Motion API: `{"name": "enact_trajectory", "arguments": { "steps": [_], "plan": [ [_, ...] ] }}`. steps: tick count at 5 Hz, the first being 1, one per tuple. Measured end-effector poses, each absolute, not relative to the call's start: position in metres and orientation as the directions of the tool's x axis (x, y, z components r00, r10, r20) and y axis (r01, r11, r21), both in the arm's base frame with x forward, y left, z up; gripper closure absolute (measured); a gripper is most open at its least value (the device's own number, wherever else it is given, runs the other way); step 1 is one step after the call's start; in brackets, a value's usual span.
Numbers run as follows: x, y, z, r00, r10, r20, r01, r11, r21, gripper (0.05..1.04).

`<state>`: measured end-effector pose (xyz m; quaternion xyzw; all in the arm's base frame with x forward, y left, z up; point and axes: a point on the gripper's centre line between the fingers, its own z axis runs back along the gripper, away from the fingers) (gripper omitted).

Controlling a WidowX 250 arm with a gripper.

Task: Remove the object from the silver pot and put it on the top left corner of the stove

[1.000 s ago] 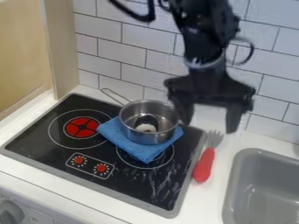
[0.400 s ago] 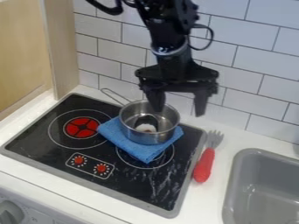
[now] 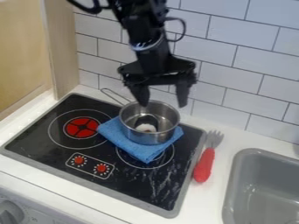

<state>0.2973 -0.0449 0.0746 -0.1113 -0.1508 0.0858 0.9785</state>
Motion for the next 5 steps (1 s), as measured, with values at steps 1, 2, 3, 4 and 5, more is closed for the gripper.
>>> {"name": "enact_trajectory", "arguments": {
  "steps": [1,2,3,4,5],
  "plan": [
    [0.307,-0.04,0.068,0.941,0.212,0.263,-0.15,0.96,-0.235,0.083],
    [0.311,-0.037,0.056,0.948,0.207,0.242,-0.158,0.966,-0.207,0.083],
    [0.314,-0.035,0.046,0.953,0.203,0.224,-0.163,0.969,-0.184,0.083],
    [0.312,-0.032,0.038,0.959,0.201,0.201,-0.171,0.972,-0.16,0.083],
    [0.314,-0.031,0.03,0.962,0.203,0.182,-0.176,0.973,-0.152,0.083]
  ]
}}
